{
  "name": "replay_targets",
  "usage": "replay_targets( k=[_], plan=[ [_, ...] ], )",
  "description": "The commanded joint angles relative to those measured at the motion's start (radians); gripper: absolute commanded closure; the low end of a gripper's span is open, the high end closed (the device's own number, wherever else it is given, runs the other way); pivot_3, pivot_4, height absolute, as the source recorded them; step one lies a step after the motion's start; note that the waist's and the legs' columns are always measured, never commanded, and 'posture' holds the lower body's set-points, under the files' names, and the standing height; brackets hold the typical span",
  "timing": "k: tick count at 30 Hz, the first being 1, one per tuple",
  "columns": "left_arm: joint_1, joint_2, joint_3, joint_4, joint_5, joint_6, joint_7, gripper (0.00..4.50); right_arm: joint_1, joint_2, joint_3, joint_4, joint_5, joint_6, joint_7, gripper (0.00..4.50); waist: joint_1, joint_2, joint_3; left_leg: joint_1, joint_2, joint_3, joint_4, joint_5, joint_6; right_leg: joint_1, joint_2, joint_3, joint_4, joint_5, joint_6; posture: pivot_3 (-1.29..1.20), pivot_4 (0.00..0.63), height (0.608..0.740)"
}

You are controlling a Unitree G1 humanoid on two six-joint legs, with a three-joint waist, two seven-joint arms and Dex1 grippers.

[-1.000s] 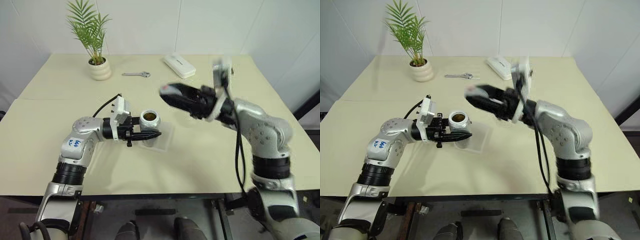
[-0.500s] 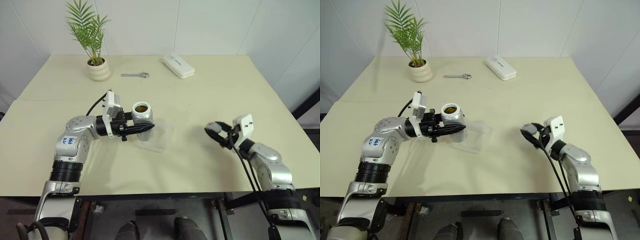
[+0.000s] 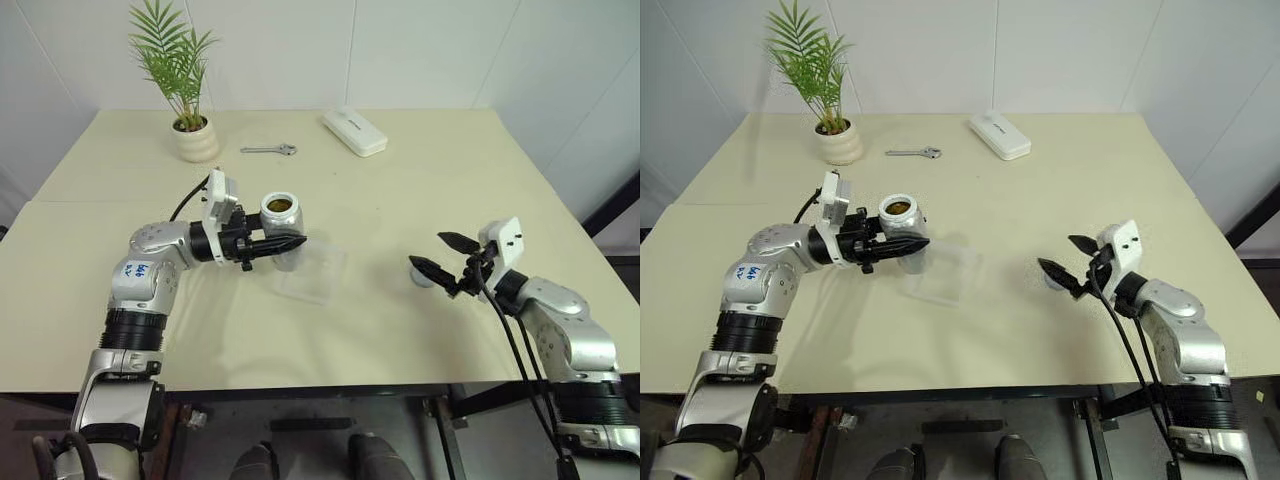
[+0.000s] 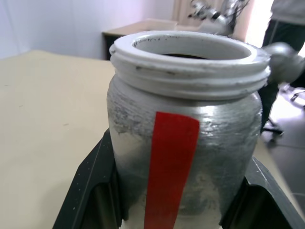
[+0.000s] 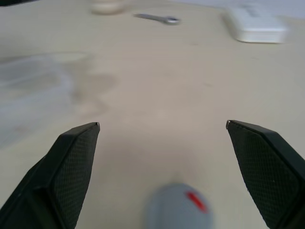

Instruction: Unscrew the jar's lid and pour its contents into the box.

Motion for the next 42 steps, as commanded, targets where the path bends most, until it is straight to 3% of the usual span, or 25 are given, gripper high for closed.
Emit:
replay_targets(
  k=[1, 5, 10, 15, 18, 21, 24, 26, 29, 38, 42],
  plan=[
    [-0.068, 0.025, -0.012, 0.091, 0.055, -0.072, -0.019, 2.57, -0.045, -0.056, 0.033, -0.198, 0.07, 0.123, 0.022, 0.02, 0.002, 0.0, 0.0, 0.0, 0.0, 0.0, 0.0, 0.0, 0.0, 0.0, 0.0, 0.0, 0.0, 0.0, 0.0, 0.0, 0.15, 0.74],
    [-0.145, 0.035, -0.025, 0.222, 0.123, -0.176, -0.017, 2.57, -0.094, -0.051, 0.02, -0.26, 0.121, 0.215, -0.025, 0.02, 0.009, -0.001, 0.0, -0.001, 0.0, 0.0, 0.0, 0.0, 0.0, 0.0, 0.0, -0.001, -0.002, 0.0, 0.0, 0.0, 0.15, 0.74],
    [-0.177, 0.042, -0.055, 0.291, 0.218, -0.285, 0.028, 2.57, -0.05, -0.071, 0.044, -0.262, 0.076, 0.195, -0.007, 0.02, 0.025, -0.001, 0.0, -0.001, 0.0, 0.0, -0.001, -0.001, 0.001, 0.0, 0.0, -0.001, -0.004, 0.0, 0.0, 0.0, 0.15, 0.74],
    [-0.209, 0.029, -0.141, 0.214, 0.436, -0.385, 0.283, 2.57, 0.021, -0.055, 0.029, -0.282, 0.071, 0.186, -0.027, 0.02, 0.032, -0.001, 0.0, -0.003, 0.0, 0.0, 0.0, -0.001, 0.002, 0.0, 0.0, -0.001, -0.006, 0.0, 0.0, 0.0, 0.15, 0.74],
    [-0.208, 0.035, -0.217, 0.158, 0.652, -0.591, 0.52, 2.57, 0.049, -0.037, 0.026, -0.285, 0.064, 0.176, -0.051, 0.02, 0.034, -0.001, 0.0, -0.003, 0.0, 0.001, 0.0, -0.002, 0.002, 0.0, 0.0, 0.0, -0.007, 0.001, 0.001, 0.0, 0.15, 0.74],
    [-0.22, 0.106, -0.357, 0.144, 1.046, -0.787, 0.947, 2.57, 0.062, -0.018, 0.025, -0.276, 0.054, 0.164, -0.075, 0.02, 0.034, -0.001, 0.0, -0.003, 0.0, 0.001, 0.0, -0.002, 0.002, 0.0, 0.0, 0.001, -0.007, 0.001, 0.002, 0.0, 0.15, 0.74],
    [-0.225, 0.137, -0.439, 0.168, 1.239, -0.868, 1.21, 2.57, 0.064, 0.001, 0.022, -0.271, 0.056, 0.16, -0.099, 0.02, 0.027, -0.001, 0.0, -0.001, 0.0, 0.003, 0.0, -0.002, 0.002, 0.0, 0.0, 0.002, -0.007, 0.002, 0.003, 0.0, 0.15, 0.74],
    [-0.228, 0.193, -0.557, 0.13, 1.471, -0.918, 1.443, 2.57, 0.07, 0.011, 0.025, -0.268, 0.052, 0.153, -0.111, 0.02, 0.027, -0.001, 0.0, -0.001, 0.0, 0.004, 0.0, -0.002, 0.002, 0.0, 0.0, 0.003, -0.006, 0.002, 0.003, 0.0, 0.15, 0.74],
    [-0.257, 0.214, -0.656, 0.122, 1.711, -0.794, 1.686, 2.57, 0.083, 0.033, 0.021, -0.265, 0.056, 0.152, -0.132, 0.02, 0.031, -0.001, 0.0, -0.001, 0.0, 0.005, 0.0, -0.002, 0.002, 0.0, 0.0, 0.003, -0.006, 0.002, 0.003, 0.0, 0.15, 0.74],
    [-0.291, 0.226, -0.767, 0.126, 1.931, -0.676, 1.885, 2.57, 0.091, 0.098, 0.023, -0.267, 0.064, 0.145, -0.171, 0.02, 0.051, -0.001, 0.0, -0.001, 0.0, 0.006, -0.001, -0.002, 0.002, -0.001, 0.0, 0.003, -0.006, 0.002, 0.003, 0.0, 0.15, 0.74],
    [-0.278, 0.214, -0.755, 0.063, 1.894, -0.703, 1.883, 2.57, 0.093, 0.124, 0.036, -0.257, 0.053, 0.131, -0.177, 0.02, 0.056, -0.001, 0.0, -0.002, 0.0, 0.006, -0.001, -0.002, 0.002, -0.001, 0.0, 0.003, -0.006, 0.002, 0.003, 0.0, 0.15, 0.74]
  ],
)
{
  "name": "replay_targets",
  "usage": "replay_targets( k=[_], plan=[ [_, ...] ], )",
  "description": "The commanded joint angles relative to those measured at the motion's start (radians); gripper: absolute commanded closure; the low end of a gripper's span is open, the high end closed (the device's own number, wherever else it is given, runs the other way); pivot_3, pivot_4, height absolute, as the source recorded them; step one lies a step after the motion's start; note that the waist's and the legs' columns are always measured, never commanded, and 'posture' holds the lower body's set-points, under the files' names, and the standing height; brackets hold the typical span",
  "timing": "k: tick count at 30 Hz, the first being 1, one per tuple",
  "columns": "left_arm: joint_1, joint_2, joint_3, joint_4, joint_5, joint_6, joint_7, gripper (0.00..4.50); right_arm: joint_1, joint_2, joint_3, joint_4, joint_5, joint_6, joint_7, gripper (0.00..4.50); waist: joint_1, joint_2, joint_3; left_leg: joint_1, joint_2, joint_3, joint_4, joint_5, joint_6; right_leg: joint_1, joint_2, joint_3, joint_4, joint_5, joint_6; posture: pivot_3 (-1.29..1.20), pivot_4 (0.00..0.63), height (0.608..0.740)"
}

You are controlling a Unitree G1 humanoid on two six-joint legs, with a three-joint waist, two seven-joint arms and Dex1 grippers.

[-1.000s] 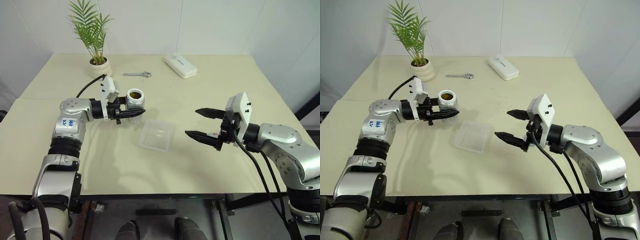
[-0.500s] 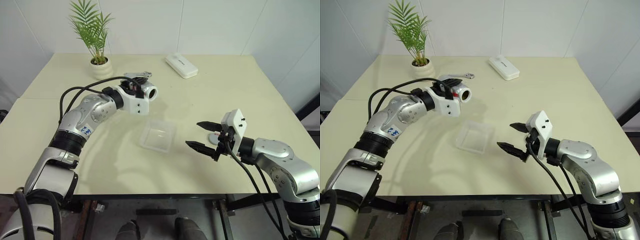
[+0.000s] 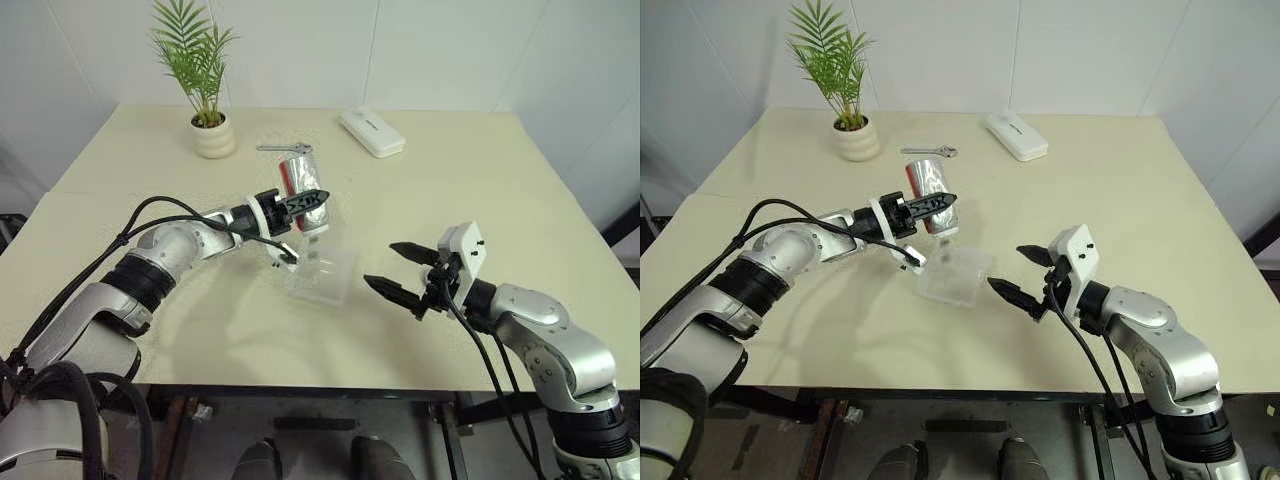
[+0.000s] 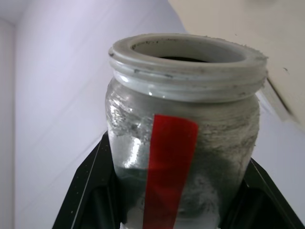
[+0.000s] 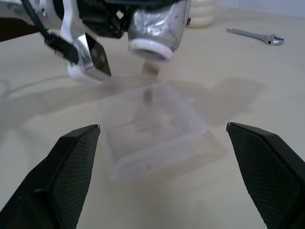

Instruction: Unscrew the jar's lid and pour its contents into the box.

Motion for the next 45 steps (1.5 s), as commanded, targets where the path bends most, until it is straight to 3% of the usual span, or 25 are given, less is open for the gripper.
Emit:
replay_targets(
  k=[1, 9, 12, 18, 21, 24, 27, 31, 33, 45],
  plan=[
    [0.005, 0.007, 0.029, -0.088, -0.04, -0.008, -0.016, 2.57, -0.001, 0.015, -0.012, -0.011, 0.002, -0.03, -0.008, 0.02, 0.002, 0.0, 0.0, 0.0, 0.0, 0.0, 0.0, 0.0, 0.0, 0.0, 0.0, 0.0, 0.0, 0.0, 0.0, 0.0, 0.15, 0.74],
    [0.031, 0.043, 0.064, -0.109, -0.105, -0.045, -0.118, 2.57, -0.003, 0.026, -0.01, 0.003, -0.003, -0.044, -0.002, 0.02, -0.002, 0.0, 0.0, 0.001, 0.0, 0.001, 0.002, 0.0, 0.0, 0.0, 0.0, 0.0, 0.004, 0.0, 0.0, 0.0, 0.15, 0.74],
    [0.029, 0.03, 0.119, -0.041, -0.254, -0.106, -0.211, 2.57, -0.007, 0.027, -0.008, 0.009, -0.002, -0.047, 0.0, 0.02, 0.0, 0.0, 0.0, 0.001, 0.0, 0.001, 0.002, 0.0, 0.0, 0.0, 0.0, 0.001, 0.005, 0.0, 0.0, 0.0, 0.15, 0.74],
    [0.033, -0.014, 0.298, 0.123, -0.687, -0.219, -0.48, 2.57, -0.004, 0.011, -0.003, 0.016, -0.011, -0.056, 0.02, 0.02, -0.002, 0.0, 0.0, 0.001, 0.0, 0.001, 0.003, 0.0, 0.0, 0.0, 0.0, 0.0, 0.006, 0.0, 0.0, 0.0, 0.15, 0.74],
    [0.072, -0.073, 0.454, 0.179, -1.002, -0.08, -0.761, 2.57, -0.005, -0.003, 0.002, 0.023, -0.027, -0.067, 0.036, 0.02, -0.002, 0.0, 0.0, 0.001, 0.0, 0.001, 0.004, 0.0, 0.0, 0.0, 0.0, 0.0, 0.006, 0.0, 0.0, 0.0, 0.15, 0.74],
    [0.102, -0.158, 0.638, 0.198, -1.298, 0.196, -0.99, 2.57, -0.007, -0.014, 0.008, 0.033, -0.04, -0.078, 0.05, 0.02, -0.006, 0.0, 0.0, 0.001, 0.0, 0.001, 0.005, 0.0, 0.0, 0.0, 0.0, 0.0, 0.007, 0.0, 0.0, 0.0, 0.15, 0.74],
    [0.065, -0.186, 0.797, 0.278, -1.432, 0.419, -0.966, 2.57, -0.012, -0.017, 0.008, 0.042, -0.044, -0.085, 0.061, 0.02, -0.014, 0.0, 0.0, 0.001, 0.0, 0.0, 0.007, 0.0, 0.0, 0.0, 0.001, 0.0, 0.009, 0.0, 0.0, 0.0, 0.15, 0.74],
    [0.066, -0.192, 1.022, 0.371, -1.626, 0.474, -0.894, 2.57, -0.02, -0.021, 0.006, 0.056, -0.052, -0.094, 0.069, 0.02, -0.03, 0.0, 0.0, 0.001, 0.0, -0.001, 0.009, 0.0, 0.0, 0.001, 0.0, 0.0, 0.011, 0.0, 0.0, 0.0, 0.15, 0.74],
    [0.079, -0.192, 1.08, 0.395, -1.673, 0.455, -0.888, 2.57, -0.026, -0.021, 0.005, 0.062, -0.055, -0.098, 0.074, 0.02, -0.029, 0.0, 0.0, 0.001, 0.0, -0.001, 0.01, 0.0, 0.0, 0.001, 0.0, 0.0, 0.012, 0.0, 0.0, 0.0, 0.15, 0.74],
    [0.217, -0.11, 1.115, 0.565, -1.673, 0.275, -0.943, 2.57, -0.053, -0.05, 0.047, 0.069, -0.082, -0.222, 0.228, 0.02, -0.025, -0.002, -0.001, 0.001, 0.0, -0.002, 0.012, 0.0, 0.0, 0.002, 0.0, 0.0, 0.012, 0.0, 0.0, 0.0, 0.15, 0.74]
  ],
)
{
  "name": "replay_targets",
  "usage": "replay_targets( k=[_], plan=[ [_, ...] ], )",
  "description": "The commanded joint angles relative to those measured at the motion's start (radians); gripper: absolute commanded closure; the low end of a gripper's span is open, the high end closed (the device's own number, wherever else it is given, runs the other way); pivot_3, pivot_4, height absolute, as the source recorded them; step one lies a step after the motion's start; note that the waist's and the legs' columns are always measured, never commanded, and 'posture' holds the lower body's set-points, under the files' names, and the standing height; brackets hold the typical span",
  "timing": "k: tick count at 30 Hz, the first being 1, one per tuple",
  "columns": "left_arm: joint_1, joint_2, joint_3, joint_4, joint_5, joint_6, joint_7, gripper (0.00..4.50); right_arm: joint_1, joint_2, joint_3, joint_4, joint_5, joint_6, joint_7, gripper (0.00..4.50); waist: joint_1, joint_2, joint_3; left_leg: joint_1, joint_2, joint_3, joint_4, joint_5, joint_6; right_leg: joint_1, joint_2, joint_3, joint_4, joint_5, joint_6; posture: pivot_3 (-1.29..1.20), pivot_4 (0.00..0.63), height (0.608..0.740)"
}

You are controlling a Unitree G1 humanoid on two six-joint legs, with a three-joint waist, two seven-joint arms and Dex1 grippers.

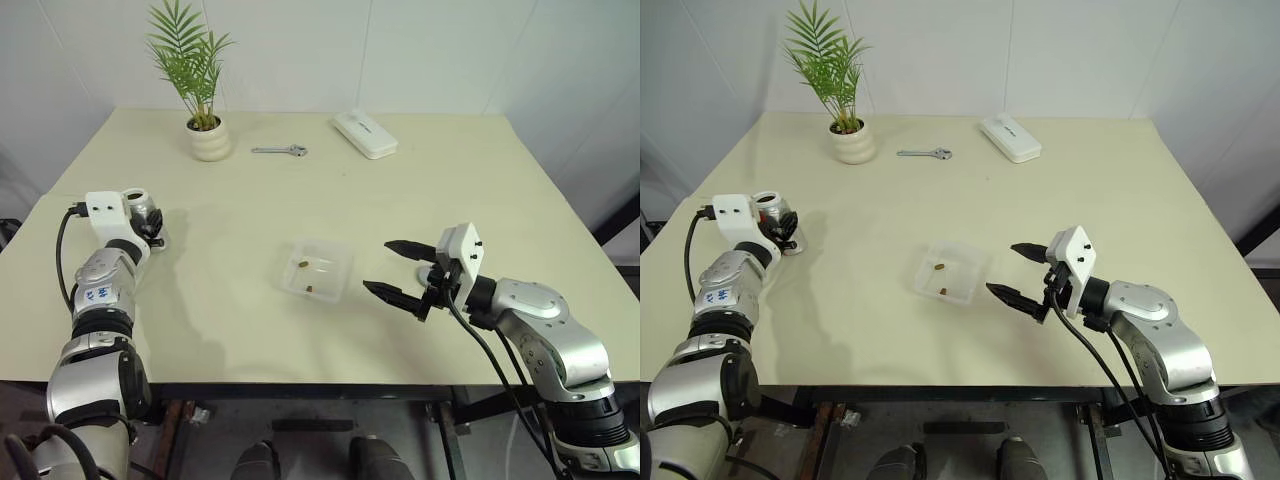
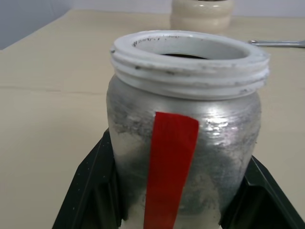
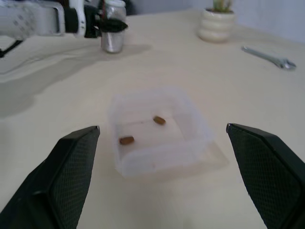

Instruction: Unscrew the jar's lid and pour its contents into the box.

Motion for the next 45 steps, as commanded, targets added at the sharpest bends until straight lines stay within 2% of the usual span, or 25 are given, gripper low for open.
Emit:
replay_targets(
  k=[1, 8, 13, 17, 21, 26, 30, 32, 34, 36, 38, 40, 42, 45],
  plan=[
    [0.015, 0.019, 0.012, -0.012, -0.017, -0.057, -0.024, 2.22, -0.018, -0.007, 0.015, -0.015, -0.017, -0.066, 0.04, 0.0, 0.001, 0.0, 0.0, 0.0, 0.0, 0.0, 0.0, 0.0, 0.0, 0.0, 0.0, 0.0, 0.0, 0.0, 0.0, 0.0, 0.15, 0.74],
    [0.066, 0.015, 0.014, -0.041, -0.022, -0.102, -0.029, 0.04, -0.054, 0.02, 0.028, 0.01, -0.026, -0.139, 0.063, 0.0, -0.003, 0.0, 0.0, 0.0, 0.0, 0.0, 0.0, 0.0, 0.0, 0.0, 0.0, 0.0, 0.001, 0.0, 0.0, 0.0, 0.15, 0.74],
    [0.151, 0.041, 0.017, -0.125, -0.021, -0.079, -0.017, 0.04, -0.133, 0.026, 0.018, -0.022, 0.024, -0.117, 0.078, 0.0, -0.009, 0.0, 0.0, 0.0, 0.0, 0.001, 0.0, 0.0, 0.0, 0.0, 0.0, 0.001, 0.001, 0.0, 0.0, 0.0, 0.15, 0.74],
    [0.263, 0.063, 0.016, -0.273, -0.027, -0.033, -0.05, 0.04, -0.169, 0.028, 0.019, -0.053, 0.059, -0.102, 0.084, 0.0, -0.004, -0.001, -0.001, 0.0, 0.001, 0.0, 0.0, 0.0, 0.0, 0.0, 0.0, 0.0, 0.001, 0.0, -0.001, 0.0, 0.15, 0.74],
    [0.424, 0.093, 0.035, -0.467, -0.058, 0.036, -0.117, 0.04, -0.158, 0.039, 0.021, -0.068, 0.062, -0.107, 0.07, 0.0, -0.006, -0.001, -0.001, 0.001, 0.001, 0.001, -0.001, -0.001, 0.0, 0.0, 0.0, 0.0, 0.0, 0.0, -0.001, 0.0, 0.15, 0.74],
    [0.563, 0.133, 0.064, -0.61, -0.061, 0.099, -0.128, 0.04, -0.127, 0.014, 0.006, -0.047, 0.058, -0.107, 0.082, 0.0, -0.005, -0.001, -0.001, 0.001, 0.001, 0.001, -0.002, -0.001, 0.0, 0.0, -0.001, 0.0, 0.0, 0.0, -0.002, 0.0, 0.15, 0.74],
    [0.683, 0.166, 0.043, -0.766, -0.048, 0.119, -0.204, 0.04, -0.095, -0.022, -0.015, -0.055, 0.072, -0.089, 0.093, 0.0, -0.004, -0.002, -0.001, 0.001, 0.001, 0.001, -0.002, -0.001, 0.0, 0.0, -0.001, -0.001, 0.0, 0.0, -0.003, 0.0, 0.15, 0.74],
    [0.762, 0.216, 0.022, -0.894, -0.003, 0.048, -0.264, 0.04, -0.072, -0.057, -0.049, -0.069, 0.089, -0.059, 0.085, 0.0, -0.003, -0.003, -0.002, 0.001, 0.001, 0.001, -0.003, -0.001, 0.0, 0.0, -0.002, -0.001, -0.002, 0.0, -0.004, 0.0, 0.15, 0.74],
    [0.758, 0.237, -0.017, -1.013, -0.039, -0.068, -0.381, 0.04, -0.045, -0.099, -0.089, -0.063, 0.097, -0.071, 0.115, 0.0, 0.002, -0.004, -0.002, 0.001, 0.001, 0.001, -0.006, -0.001, 0.0, -0.001, -0.004, -0.002, -0.005, 0.001, -0.006, 0.0, 0.15, 0.74],
    [0.727, 0.235, -0.032, -1.078, -0.133, -0.064, -0.482, 0.04, -0.024, -0.126, -0.105, -0.057, 0.075, -0.106, 0.133, 0.0, 0.008, -0.004, -0.002, 0.001, 0.001, 0.001, -0.009, 0.001, 0.0, 0.0, -0.005, -0.004, -0.008, -0.003, -0.017, 0.0, 0.15, 0.74],
    [0.711, 0.246, -0.049, -1.137, -0.233, 0.019, -0.586, 0.04, -0.002, -0.143, -0.122, -0.054, 0.086, -0.099, 0.14, 0.0, 0.004, -0.004, -0.002, 0.002, 0.001, 0.003, -0.01, 0.001, 0.0, 0.001, -0.005, -0.004, -0.011, -0.003, -0.02, 0.0, 0.15, 0.74],
    [0.702, 0.266, -0.102, -1.196, -0.246, 0.067, -0.658, 0.04, 0.019, -0.179, -0.14, -0.019, 0.075, -0.125, 0.191, 0.0, -0.006, -0.003, -0.002, 0.003, 0.001, 0.003, -0.011, 0.001, 0.001, 0.002, -0.005, -0.003, -0.012, -0.002, -0.017, 0.0, 0.15, 0.74],
    [0.689, 0.301, -0.167, -1.185, -0.224, 0.009, -0.793, 0.04, 0.016, -0.208, -0.138, -0.002, 0.076, -0.1, 0.209, 0.0, -0.018, -0.003, -0.002, 0.004, 0.001, 0.006, -0.012, 0.001, 0.001, 0.002, -0.004, -0.001, -0.013, 0.001, -0.012, 0.0, 0.15, 0.74],
    [0.618, 0.269, -0.195, -1.17, -0.246, 0.041, -0.799, 0.04, 0.018, -0.251, -0.159, 0.019, 0.099, -0.068, 0.228, 0.0, -0.027, -0.003, -0.002, 0.006, 0.001, 0.006, -0.013, 0.001, 0.001, 0.001, -0.003, -0.001, -0.013, 0.002, -0.01, 0.0, 0.15, 0.74]
  ],
)
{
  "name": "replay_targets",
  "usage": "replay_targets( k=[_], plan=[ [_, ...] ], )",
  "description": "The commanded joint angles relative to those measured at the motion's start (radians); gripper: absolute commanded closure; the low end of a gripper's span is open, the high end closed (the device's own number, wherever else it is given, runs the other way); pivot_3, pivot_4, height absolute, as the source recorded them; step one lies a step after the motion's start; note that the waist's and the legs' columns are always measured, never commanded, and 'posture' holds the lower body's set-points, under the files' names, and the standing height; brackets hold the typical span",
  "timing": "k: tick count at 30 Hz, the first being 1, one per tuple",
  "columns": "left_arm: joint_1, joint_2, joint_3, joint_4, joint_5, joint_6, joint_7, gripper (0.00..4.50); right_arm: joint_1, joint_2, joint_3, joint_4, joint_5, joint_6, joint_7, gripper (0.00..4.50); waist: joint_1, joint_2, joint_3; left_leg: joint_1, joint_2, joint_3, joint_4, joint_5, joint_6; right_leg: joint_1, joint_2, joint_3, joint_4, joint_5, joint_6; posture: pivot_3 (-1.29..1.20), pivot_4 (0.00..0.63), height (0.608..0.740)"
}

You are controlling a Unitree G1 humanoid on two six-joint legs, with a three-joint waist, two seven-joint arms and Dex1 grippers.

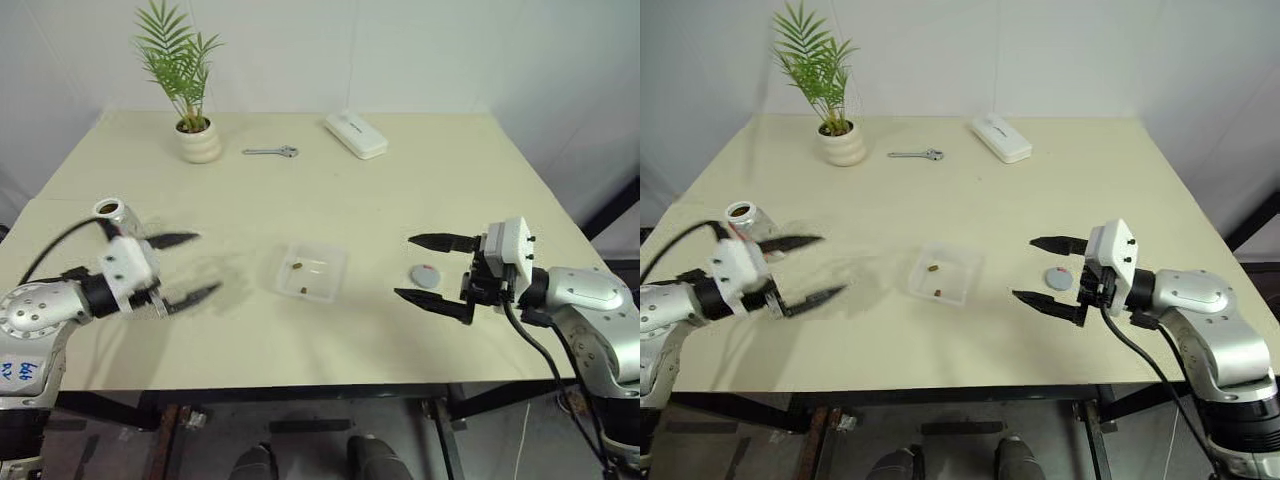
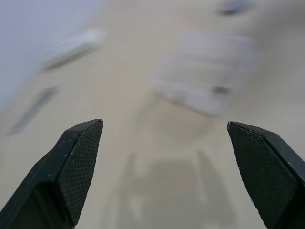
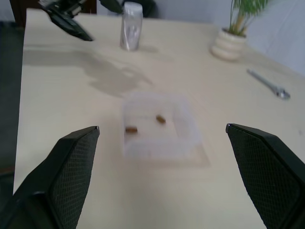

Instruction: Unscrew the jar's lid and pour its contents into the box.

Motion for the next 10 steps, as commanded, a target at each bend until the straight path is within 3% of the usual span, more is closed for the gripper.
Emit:
replay_targets(
  k=[1, 10],
  plan=[
    [-0.07, -0.021, 0.002, 0.003, -0.036, 0.025, -0.016, 0.04, -0.013, -0.036, -0.051, 0.001, 0.016, 0.004, 0.016, 0.0, -0.002, 0.0, 0.0, 0.0, 0.0, 0.0, 0.0, 0.0, 0.0, 0.0, 0.001, 0.0, 0.0, 0.0, 0.0, 0.0, 0.15, 0.74],
    [-0.097, -0.04, 0.021, 0.064, -0.021, 0.016, -0.044, 0.04, -0.019, -0.033, -0.062, -0.012, 0.002, -0.009, 0.0, 0.0, -0.005, 0.0, 0.0, -0.001, 0.0, 0.0, 0.001, 0.0, 0.0, 0.0, 0.001, 0.001, 0.0, 0.002, 0.005, 0.0, 0.15, 0.74]
  ],
)
